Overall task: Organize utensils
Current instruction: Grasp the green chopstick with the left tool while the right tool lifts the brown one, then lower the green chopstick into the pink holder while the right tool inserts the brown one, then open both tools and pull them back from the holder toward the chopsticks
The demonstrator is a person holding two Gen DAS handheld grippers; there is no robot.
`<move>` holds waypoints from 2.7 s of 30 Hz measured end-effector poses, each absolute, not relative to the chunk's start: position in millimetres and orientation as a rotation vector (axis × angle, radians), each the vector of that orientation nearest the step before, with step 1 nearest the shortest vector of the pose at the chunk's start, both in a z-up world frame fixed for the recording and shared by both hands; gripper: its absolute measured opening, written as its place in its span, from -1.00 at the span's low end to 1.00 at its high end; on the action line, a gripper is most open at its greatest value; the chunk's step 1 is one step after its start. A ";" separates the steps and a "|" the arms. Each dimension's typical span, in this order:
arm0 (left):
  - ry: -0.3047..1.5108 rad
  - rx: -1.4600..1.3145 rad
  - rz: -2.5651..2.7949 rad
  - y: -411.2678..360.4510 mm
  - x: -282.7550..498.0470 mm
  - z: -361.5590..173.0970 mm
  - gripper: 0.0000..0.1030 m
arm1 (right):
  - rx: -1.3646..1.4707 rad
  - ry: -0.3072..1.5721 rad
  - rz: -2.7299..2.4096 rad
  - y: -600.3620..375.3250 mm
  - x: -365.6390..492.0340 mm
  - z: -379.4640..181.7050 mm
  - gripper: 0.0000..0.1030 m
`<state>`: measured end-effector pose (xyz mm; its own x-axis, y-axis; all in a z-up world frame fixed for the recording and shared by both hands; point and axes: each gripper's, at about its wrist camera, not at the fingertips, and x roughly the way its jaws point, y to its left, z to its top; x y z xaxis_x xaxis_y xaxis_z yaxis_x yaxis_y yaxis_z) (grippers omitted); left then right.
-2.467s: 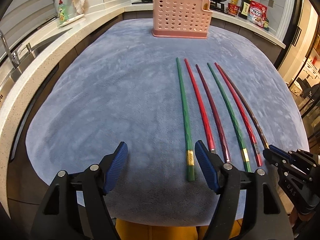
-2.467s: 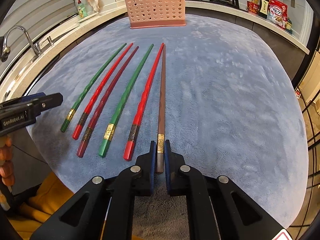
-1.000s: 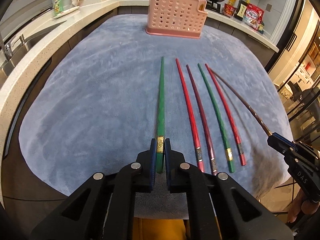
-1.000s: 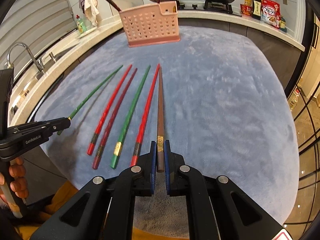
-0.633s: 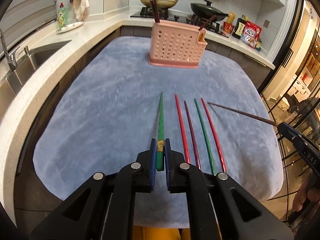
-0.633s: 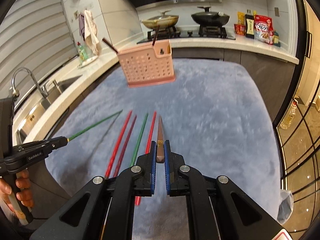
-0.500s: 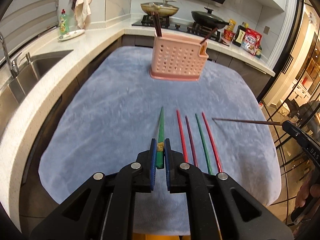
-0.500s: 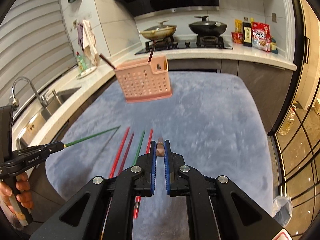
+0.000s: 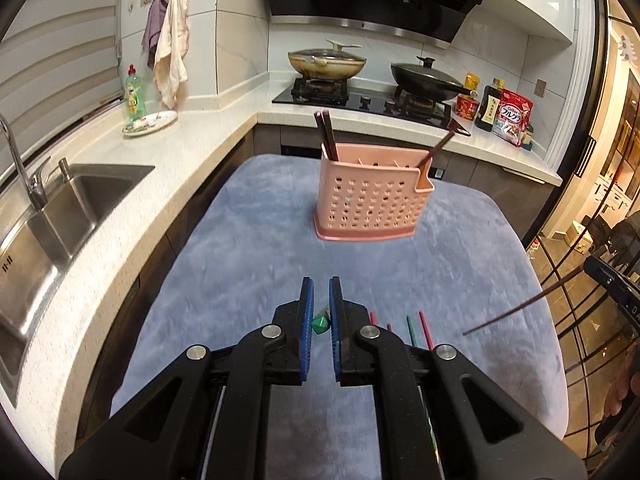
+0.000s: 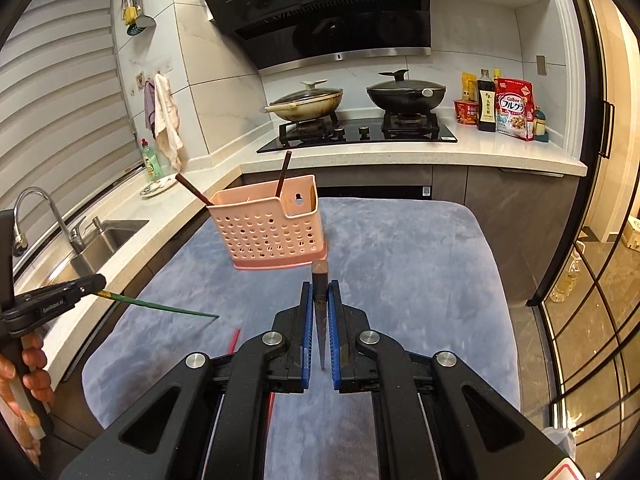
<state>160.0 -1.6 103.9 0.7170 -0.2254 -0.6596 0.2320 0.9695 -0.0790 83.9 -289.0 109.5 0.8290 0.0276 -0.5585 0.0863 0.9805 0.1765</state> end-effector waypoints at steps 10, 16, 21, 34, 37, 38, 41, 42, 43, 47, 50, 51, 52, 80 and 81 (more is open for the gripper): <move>0.646 0.026 -0.244 -11.4 193.1 139.3 -0.86 | 0.210 0.528 -0.023 -296.3 114.1 138.5 -0.87; 0.578 0.012 -0.253 -18.9 215.0 173.4 -0.88 | 0.240 0.456 0.017 -301.1 144.5 171.7 -0.87; 0.512 0.004 -0.257 -27.4 232.7 203.5 -0.88 | 0.259 0.397 0.048 -299.8 177.4 198.3 -0.87; 0.340 -0.066 -0.254 -49.2 297.5 275.2 -0.88 | 0.296 0.312 0.090 -287.9 263.3 242.2 -0.87; 0.322 -0.081 -0.248 -52.9 313.0 280.3 -0.88 | 0.293 0.325 0.086 -284.5 280.6 237.6 -0.87; 0.318 -0.081 -0.245 -54.5 317.0 280.7 -0.88 | 0.291 0.330 0.086 -283.2 284.3 235.6 -0.87; 0.319 -0.078 -0.243 -58.8 328.5 275.6 -0.88 | 0.283 0.352 0.082 -279.4 298.6 225.5 -0.87; 0.323 -0.077 -0.244 -59.6 332.2 271.9 -0.88 | 0.280 0.362 0.081 -278.0 303.5 220.7 -0.87; 0.329 -0.075 -0.244 -60.8 336.6 266.8 -0.88 | 0.278 0.369 0.080 -276.5 306.8 216.6 -0.87; 0.358 -0.080 -0.238 -63.3 349.4 242.6 -0.88 | 0.284 0.408 0.079 -275.5 320.9 195.2 -0.87; 0.384 -0.082 -0.235 -64.2 358.0 224.8 -0.88 | 0.285 0.439 0.077 -274.3 329.4 178.6 -0.87; 0.394 -0.081 -0.237 -64.7 360.4 218.4 -0.88 | 0.282 0.448 0.076 -273.2 330.8 173.6 -0.87; 0.397 -0.081 -0.239 -64.9 361.7 214.3 -0.88 | 0.279 0.456 0.075 -272.3 332.4 169.3 -0.87; 0.463 0.053 -0.143 -65.7 311.8 186.5 0.00 | 0.274 0.451 0.076 -269.8 269.3 171.8 -0.52; 0.463 0.055 -0.145 -65.3 308.0 186.8 0.00 | 0.273 0.449 0.078 -269.0 263.9 172.1 -0.52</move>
